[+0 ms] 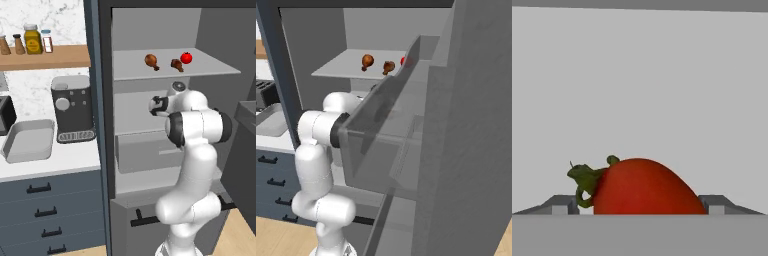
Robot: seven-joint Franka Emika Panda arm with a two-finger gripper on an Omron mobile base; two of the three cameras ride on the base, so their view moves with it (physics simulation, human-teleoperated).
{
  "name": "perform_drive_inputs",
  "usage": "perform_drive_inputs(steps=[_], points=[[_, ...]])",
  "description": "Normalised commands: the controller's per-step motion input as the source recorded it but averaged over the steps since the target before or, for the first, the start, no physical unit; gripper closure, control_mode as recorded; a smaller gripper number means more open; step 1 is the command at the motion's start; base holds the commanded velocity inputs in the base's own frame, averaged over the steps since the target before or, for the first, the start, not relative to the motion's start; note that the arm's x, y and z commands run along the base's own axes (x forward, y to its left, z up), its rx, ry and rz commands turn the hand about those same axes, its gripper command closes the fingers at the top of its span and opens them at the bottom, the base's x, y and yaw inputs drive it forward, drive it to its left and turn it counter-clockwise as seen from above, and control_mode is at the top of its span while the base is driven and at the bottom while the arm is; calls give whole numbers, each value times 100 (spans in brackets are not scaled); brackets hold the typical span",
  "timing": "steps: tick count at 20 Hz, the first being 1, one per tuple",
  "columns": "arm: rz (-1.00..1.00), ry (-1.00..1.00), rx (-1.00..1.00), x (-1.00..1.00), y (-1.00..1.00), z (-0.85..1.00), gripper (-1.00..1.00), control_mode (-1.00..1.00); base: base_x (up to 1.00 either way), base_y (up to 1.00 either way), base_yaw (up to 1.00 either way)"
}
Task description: Place one tomato and one chicken drumstick in each tupperware on the nearby counter, to pack two identical lunches.
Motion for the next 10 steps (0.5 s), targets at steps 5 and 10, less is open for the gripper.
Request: perform_drive_inputs(steps=[5, 10], points=[[0, -36, 0, -100, 26, 36, 100, -100, 0, 0, 0], [-3, -21, 2, -100, 18, 87, 100, -100, 0, 0, 0]])
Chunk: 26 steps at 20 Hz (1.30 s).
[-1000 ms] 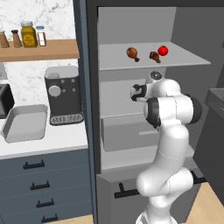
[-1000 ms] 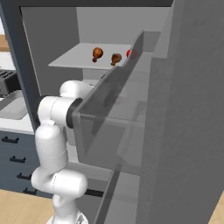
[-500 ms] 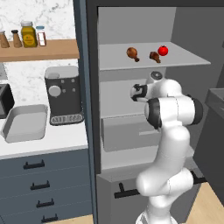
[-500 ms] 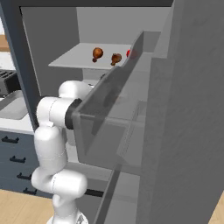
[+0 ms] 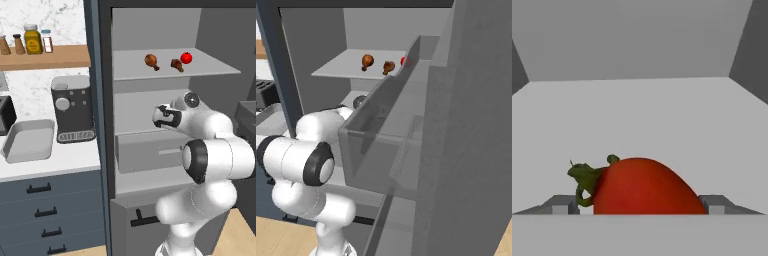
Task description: Place one tomato and one chicken drumstick in each tupperware on the nearby counter, to pack two identical lunches.
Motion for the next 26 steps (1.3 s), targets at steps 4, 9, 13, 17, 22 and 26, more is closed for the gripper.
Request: perform_drive_inputs(steps=[4, 9, 13, 17, 22, 26], points=[[-10, -3, 13, -100, 3, 100, 100, -100, 0, 0, 0], [-8, 13, 20, -100, 0, 100, 100, -100, 0, 0, 0], [-4, 31, 22, -100, 3, 100, 100, -100, 0, 0, 0], [-1, 42, 15, -100, 21, 45, 100, -100, 0, 0, 0], [0, 14, 0, -40, 24, -3, 100, 100, -60, 59, 11], [0, 0, 0, 0, 0, 0, 100, 100, -44, 100, 64]])
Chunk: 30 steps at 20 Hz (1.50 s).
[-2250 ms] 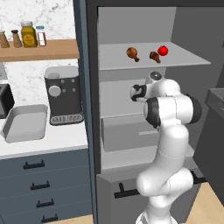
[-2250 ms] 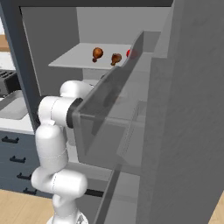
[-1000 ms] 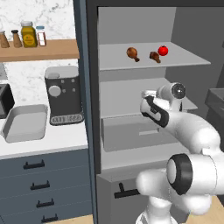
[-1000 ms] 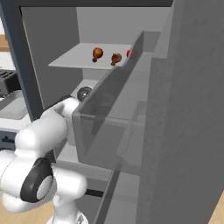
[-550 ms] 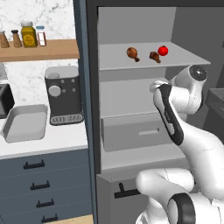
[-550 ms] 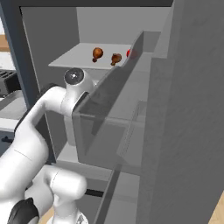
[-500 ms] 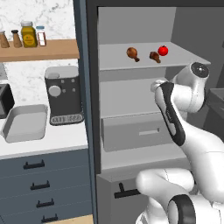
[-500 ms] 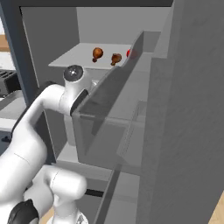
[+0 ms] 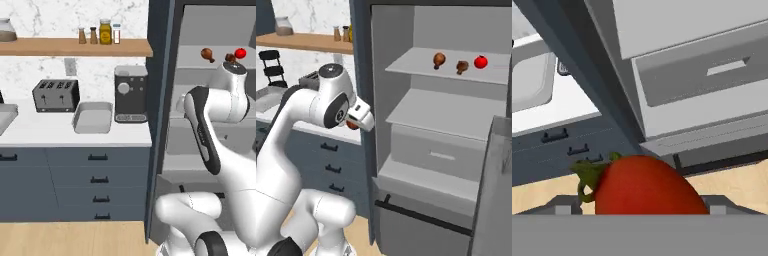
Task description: Place one tomato and one chicken drumstick in each tupperware on the nearby counter, to pack two identical lunches.
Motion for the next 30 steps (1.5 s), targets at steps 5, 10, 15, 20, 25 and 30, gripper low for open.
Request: perform_drive_inputs(steps=[5, 10, 15, 20, 25, 30], points=[[0, 0, 0, 0, 0, 0, 100, 100, -8, 100, 64], [0, 0, 0, 0, 0, 0, 100, 100, 100, 68, 0], [0, 0, 0, 0, 0, 0, 100, 100, 100, 17, -61], [0, 0, 0, 0, 0, 0, 100, 100, 100, 21, -40], [-5, 7, -1, 60, 4, -56, 100, -100, 40, 0, -7], [-1, 20, 0, 83, 30, -100, 100, -100, 0, 0, 0]])
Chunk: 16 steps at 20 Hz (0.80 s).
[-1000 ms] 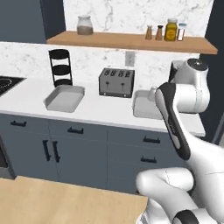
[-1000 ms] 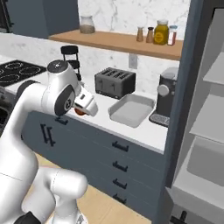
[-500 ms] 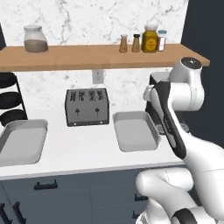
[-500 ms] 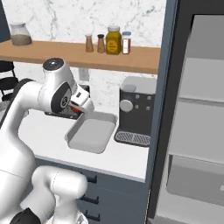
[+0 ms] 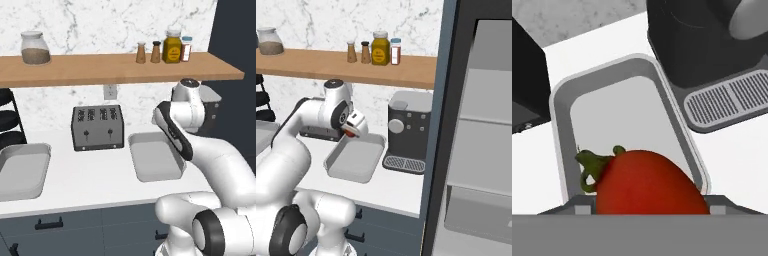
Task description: Place one tomato and one chicken drumstick in each tupperware on the nearby counter, to pack two identical lunches.
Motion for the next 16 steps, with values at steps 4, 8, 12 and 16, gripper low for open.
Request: perform_drive_inputs(steps=[4, 8, 12, 16], points=[[0, 1, 2, 64, 13, -100, 100, -100, 0, 0, 0], [0, 0, 0, 28, 1, -100, 100, -100, 0, 0, 0], [0, 0, 0, 10, 11, -100, -100, -100, 0, 0, 0], [0, -18, 0, 0, 0, -14, -100, -100, 0, 0, 0]])
